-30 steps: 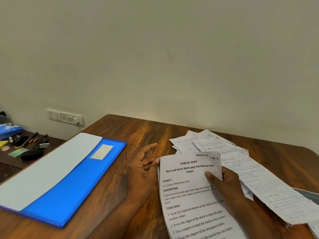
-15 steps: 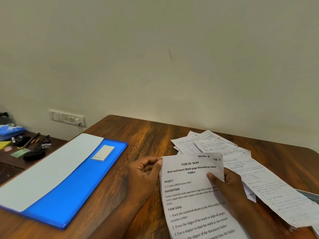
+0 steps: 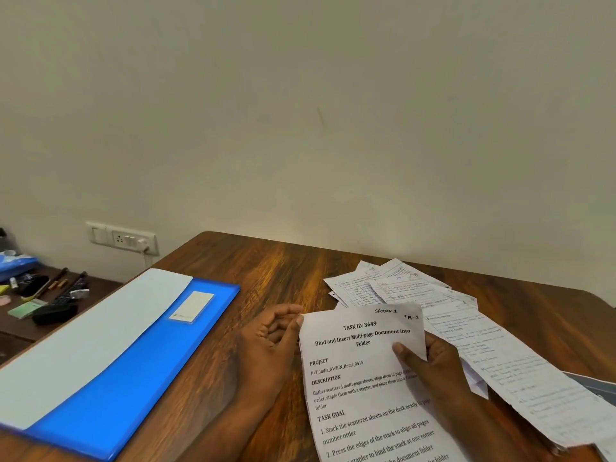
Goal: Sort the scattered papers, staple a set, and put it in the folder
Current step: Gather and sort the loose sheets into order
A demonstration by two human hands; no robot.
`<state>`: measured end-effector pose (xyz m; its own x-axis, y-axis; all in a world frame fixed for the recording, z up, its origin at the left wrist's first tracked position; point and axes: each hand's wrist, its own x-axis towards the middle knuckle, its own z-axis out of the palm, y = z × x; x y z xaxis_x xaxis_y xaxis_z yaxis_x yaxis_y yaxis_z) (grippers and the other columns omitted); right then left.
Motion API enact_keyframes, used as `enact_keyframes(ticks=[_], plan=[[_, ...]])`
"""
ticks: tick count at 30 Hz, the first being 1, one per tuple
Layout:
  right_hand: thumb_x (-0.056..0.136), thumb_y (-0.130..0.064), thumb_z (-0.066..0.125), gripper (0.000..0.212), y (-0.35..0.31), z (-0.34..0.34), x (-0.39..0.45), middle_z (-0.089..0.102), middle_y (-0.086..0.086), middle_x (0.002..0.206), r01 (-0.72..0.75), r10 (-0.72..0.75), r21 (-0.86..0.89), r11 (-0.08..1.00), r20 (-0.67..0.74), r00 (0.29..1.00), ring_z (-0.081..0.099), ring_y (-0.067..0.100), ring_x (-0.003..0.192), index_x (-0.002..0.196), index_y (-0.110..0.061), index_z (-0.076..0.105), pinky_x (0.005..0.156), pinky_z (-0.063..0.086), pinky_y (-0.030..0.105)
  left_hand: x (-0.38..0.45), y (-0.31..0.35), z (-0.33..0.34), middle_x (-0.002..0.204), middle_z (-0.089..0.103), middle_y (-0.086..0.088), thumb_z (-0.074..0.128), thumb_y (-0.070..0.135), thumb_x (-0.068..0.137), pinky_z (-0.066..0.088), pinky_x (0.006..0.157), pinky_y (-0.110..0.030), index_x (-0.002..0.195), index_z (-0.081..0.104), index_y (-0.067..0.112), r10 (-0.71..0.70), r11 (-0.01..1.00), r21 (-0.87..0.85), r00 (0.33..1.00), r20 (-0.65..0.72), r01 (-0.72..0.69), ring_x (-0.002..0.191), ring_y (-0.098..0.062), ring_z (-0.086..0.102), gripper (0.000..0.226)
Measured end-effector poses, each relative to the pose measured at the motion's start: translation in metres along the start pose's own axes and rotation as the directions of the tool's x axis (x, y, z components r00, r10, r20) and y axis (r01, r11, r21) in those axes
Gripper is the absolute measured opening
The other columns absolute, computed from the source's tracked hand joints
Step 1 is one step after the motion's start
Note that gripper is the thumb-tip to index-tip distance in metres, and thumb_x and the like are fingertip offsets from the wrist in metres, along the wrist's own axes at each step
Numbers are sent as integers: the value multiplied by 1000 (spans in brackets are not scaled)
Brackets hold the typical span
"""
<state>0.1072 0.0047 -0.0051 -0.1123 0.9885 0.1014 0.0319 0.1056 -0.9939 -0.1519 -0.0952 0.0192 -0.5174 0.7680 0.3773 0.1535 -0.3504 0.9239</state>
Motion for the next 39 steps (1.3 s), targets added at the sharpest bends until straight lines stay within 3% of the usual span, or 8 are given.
enact_keyframes(ticks=[9,13,16,21,26,31,34,39], plan=[[92,-7,75,14,-1,1,1,82,8,92,-7,7,-24,1000,-18,1000,79,30,84,104,-13,76,73,61,40,2,-3,1,94,81,-1,65,2,97,63,67,-33,104,80,16,-3,1000,-7,1000,0,3,85,-21,79,22],[91,-6,76,17,0,1,1,82,8,94,-8,7,-28,1000,-12,1000,79,31,87,106,-12,76,79,62,45,1,1,0,89,82,3,82,13,84,64,70,-28,104,81,15,40,999,-10,999,21,-40,83,-15,79,20],[92,-5,75,16,1,2,1,82,7,94,-6,6,-26,1000,-9,1000,79,30,87,106,-13,76,79,61,44,1,1,0,89,82,1,84,19,78,66,71,-34,103,81,13,12,999,-44,1000,27,-10,84,-19,80,26],[91,-7,76,14,4,1,3,82,7,92,-2,1,-61,998,-14,1000,79,30,86,102,-15,77,80,62,46,7,-14,-1,95,82,0,77,6,89,64,81,-51,104,82,17,5,1000,-26,1000,-14,-5,89,-23,79,19],[90,-7,77,15,4,1,2,82,6,92,-3,1,-89,996,-17,1000,79,30,86,102,-16,77,81,63,49,9,-19,-2,103,81,2,70,5,95,66,79,-42,111,80,20,-28,999,-19,1000,8,28,94,-20,79,24],[93,-9,75,16,-2,2,-5,81,11,99,-64,64,32,997,-5,998,79,34,90,108,-12,76,84,63,56,11,-15,3,102,81,-7,62,21,101,63,68,-32,127,67,23,-159,966,-192,983,87,173,91,-25,78,27],[94,-8,74,20,-2,7,-8,80,13,105,-117,116,106,988,13,993,78,36,97,114,-10,76,90,60,60,9,-19,6,103,81,-7,69,18,96,63,68,-31,125,66,21,-205,959,-165,964,168,232,91,-25,79,29],[92,-11,77,19,-6,10,-8,80,8,109,-81,81,112,990,2,997,76,31,104,111,-13,78,99,57,53,11,-30,3,93,82,-5,71,7,95,64,66,-33,108,75,14,-221,972,-47,966,135,229,83,-27,80,15]])
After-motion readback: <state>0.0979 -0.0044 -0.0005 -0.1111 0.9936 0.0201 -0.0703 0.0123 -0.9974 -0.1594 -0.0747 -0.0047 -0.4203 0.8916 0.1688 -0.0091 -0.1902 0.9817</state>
